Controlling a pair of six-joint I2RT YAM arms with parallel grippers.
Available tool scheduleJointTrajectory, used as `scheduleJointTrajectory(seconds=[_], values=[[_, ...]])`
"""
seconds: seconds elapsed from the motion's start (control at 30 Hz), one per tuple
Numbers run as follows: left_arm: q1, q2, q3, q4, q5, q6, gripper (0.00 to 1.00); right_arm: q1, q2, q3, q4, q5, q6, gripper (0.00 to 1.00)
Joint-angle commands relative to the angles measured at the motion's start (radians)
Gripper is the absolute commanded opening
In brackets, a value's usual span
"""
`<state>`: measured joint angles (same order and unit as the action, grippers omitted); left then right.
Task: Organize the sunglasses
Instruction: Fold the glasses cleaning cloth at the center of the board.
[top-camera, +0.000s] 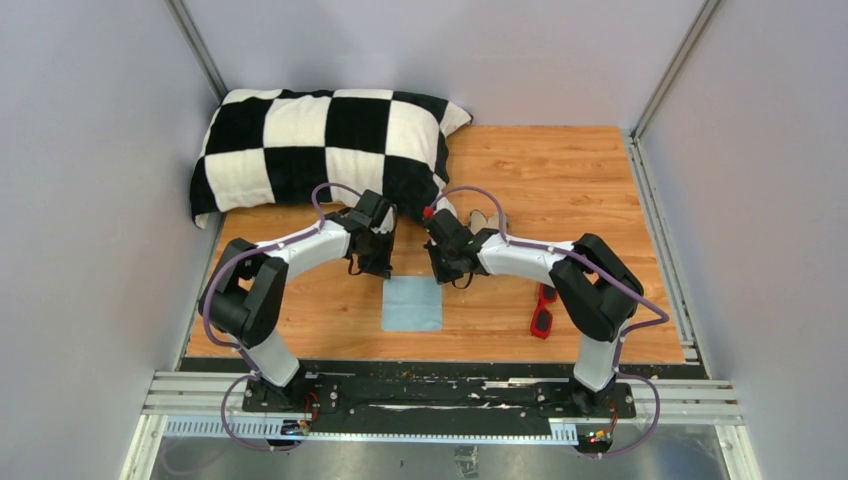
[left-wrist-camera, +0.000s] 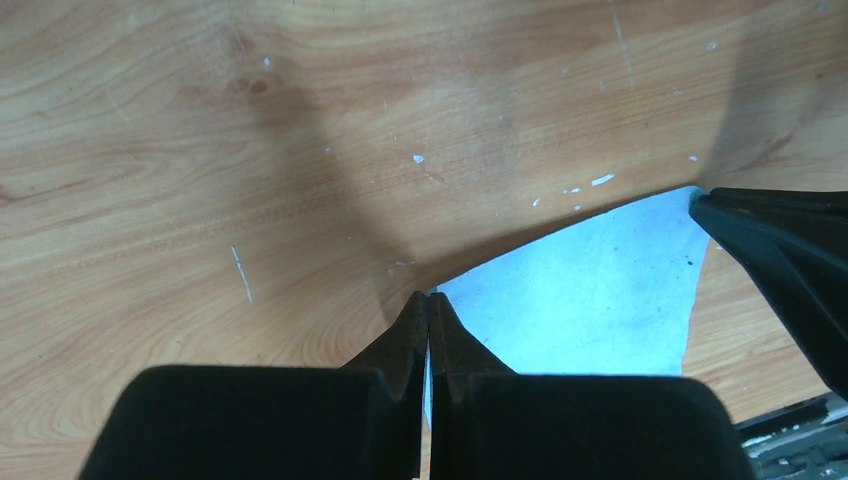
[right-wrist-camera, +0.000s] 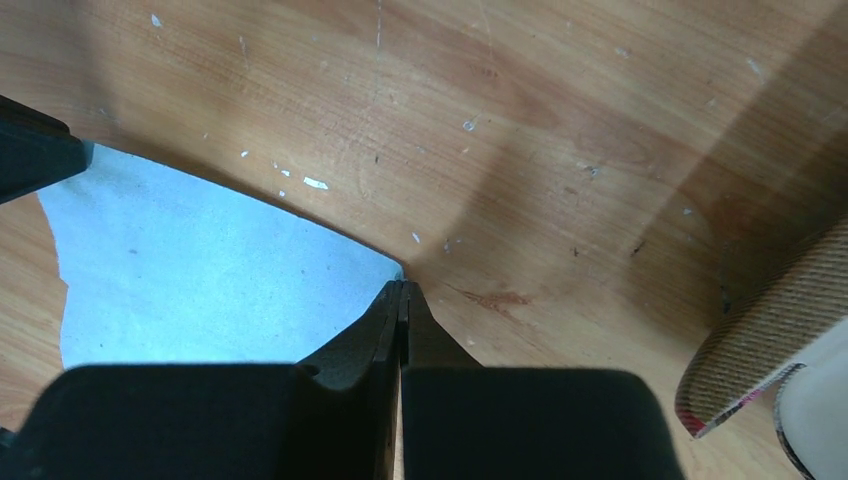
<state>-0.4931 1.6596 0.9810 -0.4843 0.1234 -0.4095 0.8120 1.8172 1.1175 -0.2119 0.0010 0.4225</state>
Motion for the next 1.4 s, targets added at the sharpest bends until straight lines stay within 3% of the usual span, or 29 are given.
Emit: scheduleJointTrajectory(seconds=[0.0, 0.57, 1.37], values=[[-0.004, 0.009, 0.048, -0.021, 0.002, 0.014, 0.0, -0.01, 0.002, 0.039, -0.049, 0.06, -0.029, 0.0], [-0.004, -0.023, 0.072, -0.041, 0.007, 0.02, 0.0, -0.008, -0.085, 0.013, -0.06, 0.058, -0.033, 0.0], [-0.015, -0.159, -0.157, 0.003, 0.078, -0.014, 0.0, 0.092, -0.206, -0.146, -0.048, 0.015, -0.045, 0.0]])
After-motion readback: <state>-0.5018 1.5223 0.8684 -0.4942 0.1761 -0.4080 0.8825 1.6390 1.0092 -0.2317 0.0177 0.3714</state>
